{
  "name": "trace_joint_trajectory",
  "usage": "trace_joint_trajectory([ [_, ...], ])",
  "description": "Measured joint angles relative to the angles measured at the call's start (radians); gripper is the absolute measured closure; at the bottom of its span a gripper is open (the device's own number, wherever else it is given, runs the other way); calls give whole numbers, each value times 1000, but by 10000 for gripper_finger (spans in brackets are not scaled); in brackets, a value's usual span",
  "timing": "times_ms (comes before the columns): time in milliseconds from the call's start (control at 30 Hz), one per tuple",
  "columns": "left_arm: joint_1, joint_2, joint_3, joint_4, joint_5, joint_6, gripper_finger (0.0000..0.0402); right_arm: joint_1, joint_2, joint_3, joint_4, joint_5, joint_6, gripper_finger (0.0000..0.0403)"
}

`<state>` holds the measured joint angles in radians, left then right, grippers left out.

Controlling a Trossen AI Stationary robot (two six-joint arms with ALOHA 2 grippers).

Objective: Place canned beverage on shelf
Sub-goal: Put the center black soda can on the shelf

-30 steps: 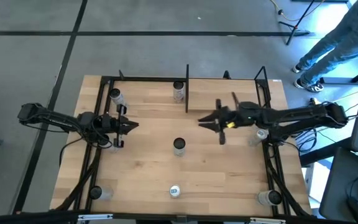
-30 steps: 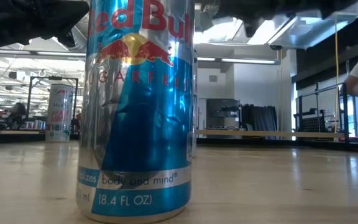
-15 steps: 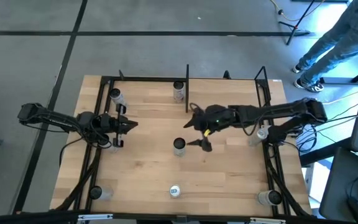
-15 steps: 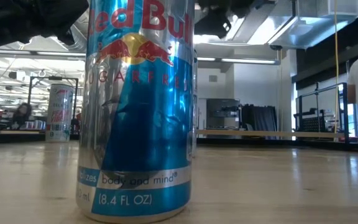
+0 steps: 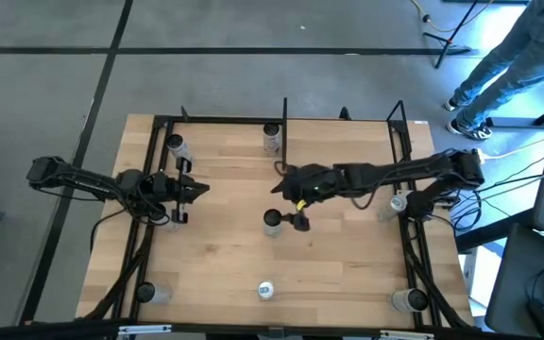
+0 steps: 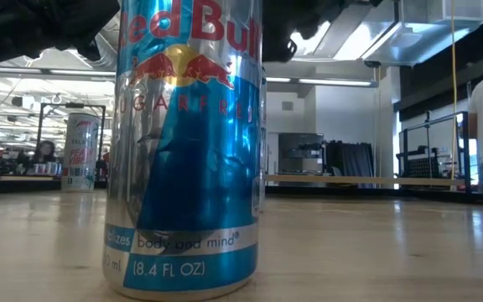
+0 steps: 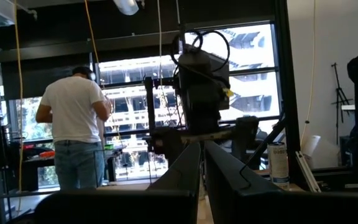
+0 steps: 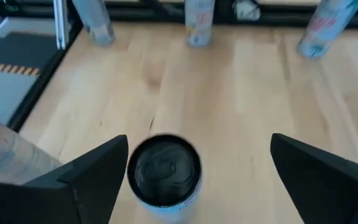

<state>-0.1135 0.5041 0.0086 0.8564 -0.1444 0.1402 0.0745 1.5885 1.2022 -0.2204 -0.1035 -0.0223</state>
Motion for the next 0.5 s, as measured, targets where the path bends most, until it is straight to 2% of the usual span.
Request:
trace_joint_trajectory([
  [233, 0, 0, 0, -1, 0, -1, 390, 21, 72, 0, 0, -5, -36, 33],
  [500, 0, 0, 0, -1, 0, 0, 390, 45, 95, 0, 11, 5, -40, 33],
])
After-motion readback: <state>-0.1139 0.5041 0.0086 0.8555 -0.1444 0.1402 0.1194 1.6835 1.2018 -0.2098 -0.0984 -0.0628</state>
